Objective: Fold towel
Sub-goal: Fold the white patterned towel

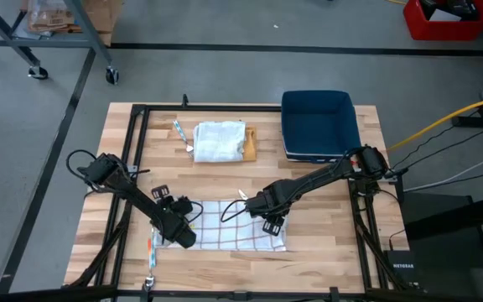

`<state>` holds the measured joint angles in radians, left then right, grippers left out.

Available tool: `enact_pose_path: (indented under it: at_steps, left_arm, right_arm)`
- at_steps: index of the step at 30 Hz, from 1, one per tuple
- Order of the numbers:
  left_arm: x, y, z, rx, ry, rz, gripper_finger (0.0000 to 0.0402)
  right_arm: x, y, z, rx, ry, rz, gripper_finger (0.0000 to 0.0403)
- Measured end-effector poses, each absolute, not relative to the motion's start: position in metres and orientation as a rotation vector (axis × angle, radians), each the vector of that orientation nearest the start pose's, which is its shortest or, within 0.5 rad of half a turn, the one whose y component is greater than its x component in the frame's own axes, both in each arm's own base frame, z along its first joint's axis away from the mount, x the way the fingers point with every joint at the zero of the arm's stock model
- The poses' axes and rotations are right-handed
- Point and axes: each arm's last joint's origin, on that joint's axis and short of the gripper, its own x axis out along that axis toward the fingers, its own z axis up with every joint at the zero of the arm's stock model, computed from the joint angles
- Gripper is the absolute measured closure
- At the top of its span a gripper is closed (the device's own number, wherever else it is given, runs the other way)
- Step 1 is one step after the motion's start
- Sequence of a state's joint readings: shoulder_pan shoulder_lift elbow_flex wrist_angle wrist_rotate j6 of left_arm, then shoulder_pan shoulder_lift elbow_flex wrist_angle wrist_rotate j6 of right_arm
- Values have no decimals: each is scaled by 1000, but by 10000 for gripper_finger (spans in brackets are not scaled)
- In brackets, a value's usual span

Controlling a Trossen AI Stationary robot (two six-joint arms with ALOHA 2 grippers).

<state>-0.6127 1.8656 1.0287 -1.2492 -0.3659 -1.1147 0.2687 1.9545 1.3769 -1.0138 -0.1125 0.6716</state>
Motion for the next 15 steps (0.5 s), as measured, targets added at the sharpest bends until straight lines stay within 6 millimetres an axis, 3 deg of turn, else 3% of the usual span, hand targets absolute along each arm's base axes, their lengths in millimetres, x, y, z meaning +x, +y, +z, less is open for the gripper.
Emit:
enact_pose_path:
  at_steps: [9, 15]
  left_arm:
    - [229, -140, 139, 78, 1520, 837, 315]
    - [245, -154, 154, -15, 1595, 679, 335]
  right_arm:
    - [342, 97, 168, 345, 1606, -208, 236]
    - [348, 99, 168, 311, 1544, -153, 236]
